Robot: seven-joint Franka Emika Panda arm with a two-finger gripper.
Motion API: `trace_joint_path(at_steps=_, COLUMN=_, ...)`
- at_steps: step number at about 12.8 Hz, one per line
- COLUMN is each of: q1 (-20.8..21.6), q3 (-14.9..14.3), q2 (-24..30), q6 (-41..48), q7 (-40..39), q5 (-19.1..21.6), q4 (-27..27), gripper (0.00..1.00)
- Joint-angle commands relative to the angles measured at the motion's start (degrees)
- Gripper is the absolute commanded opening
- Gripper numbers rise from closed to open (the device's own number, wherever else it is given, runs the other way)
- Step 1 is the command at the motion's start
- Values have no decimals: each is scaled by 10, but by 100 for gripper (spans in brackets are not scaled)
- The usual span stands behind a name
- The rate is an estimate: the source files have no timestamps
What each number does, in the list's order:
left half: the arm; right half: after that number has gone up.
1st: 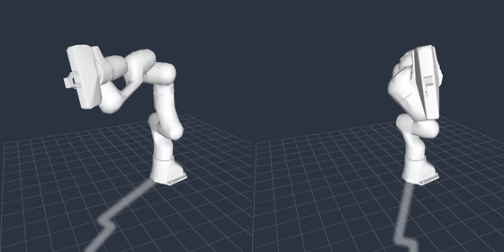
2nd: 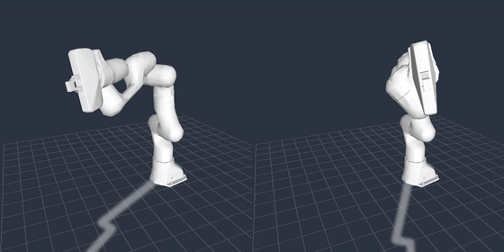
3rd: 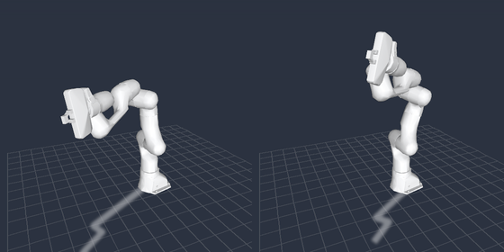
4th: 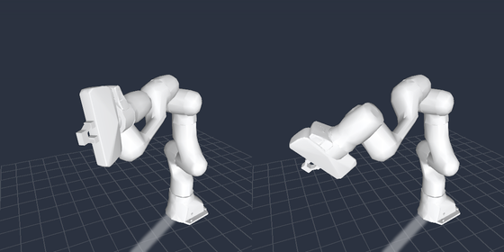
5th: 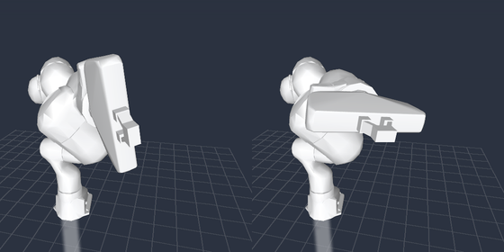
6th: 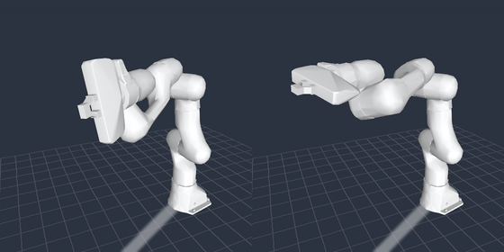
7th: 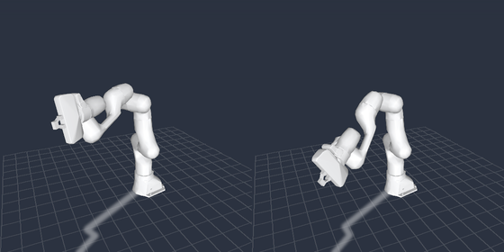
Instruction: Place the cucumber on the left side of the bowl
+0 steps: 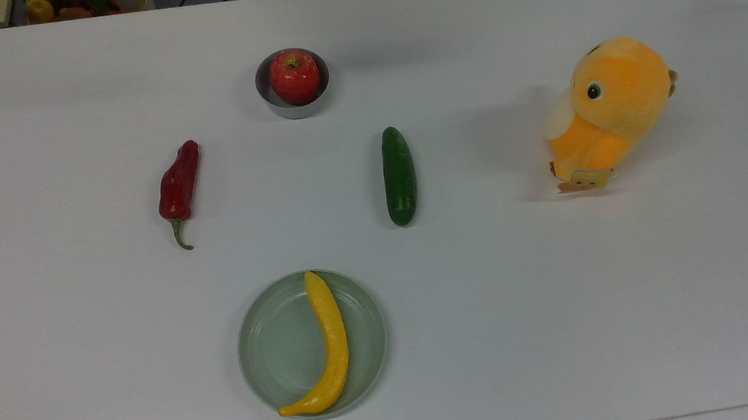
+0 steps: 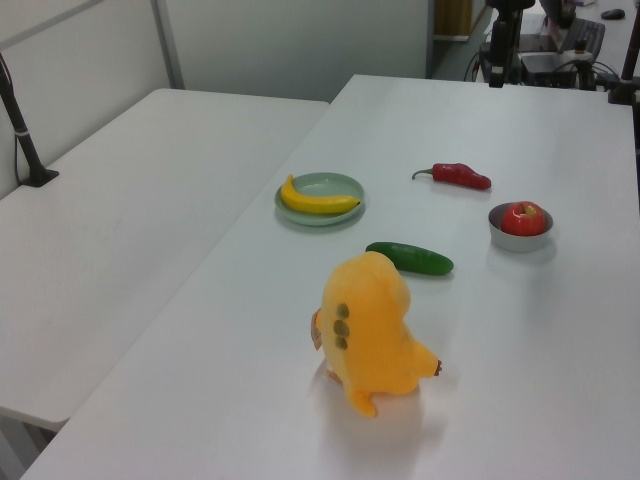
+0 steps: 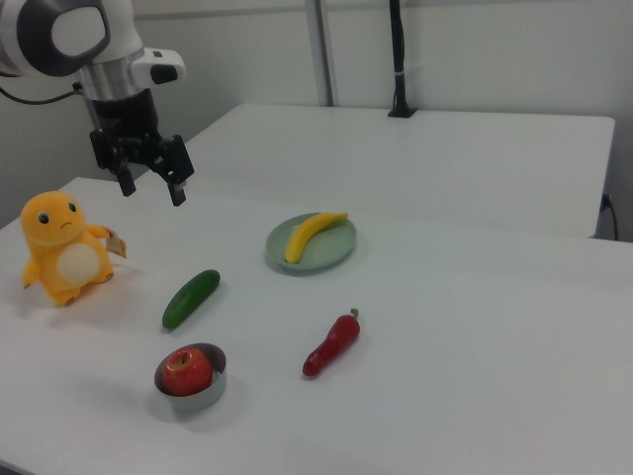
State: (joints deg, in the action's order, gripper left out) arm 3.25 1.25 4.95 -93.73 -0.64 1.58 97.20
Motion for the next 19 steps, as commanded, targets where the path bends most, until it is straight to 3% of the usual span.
trace_joint_path(at_steps=1, q1=3, q3=-7, q2=9, q6=-18, q7=9, q5=13, q4=16, gripper=100)
trace_joint_path(at_steps=12, q1=10, q3=-5, q2=-21, q6=-23, q7=-7, q5=13, q4=17, gripper=100)
trace_joint_path(at_steps=19, q1=45, q3=6, q2=-111, q6=-186, q7=-9, q5=15, q4=62, gripper=100)
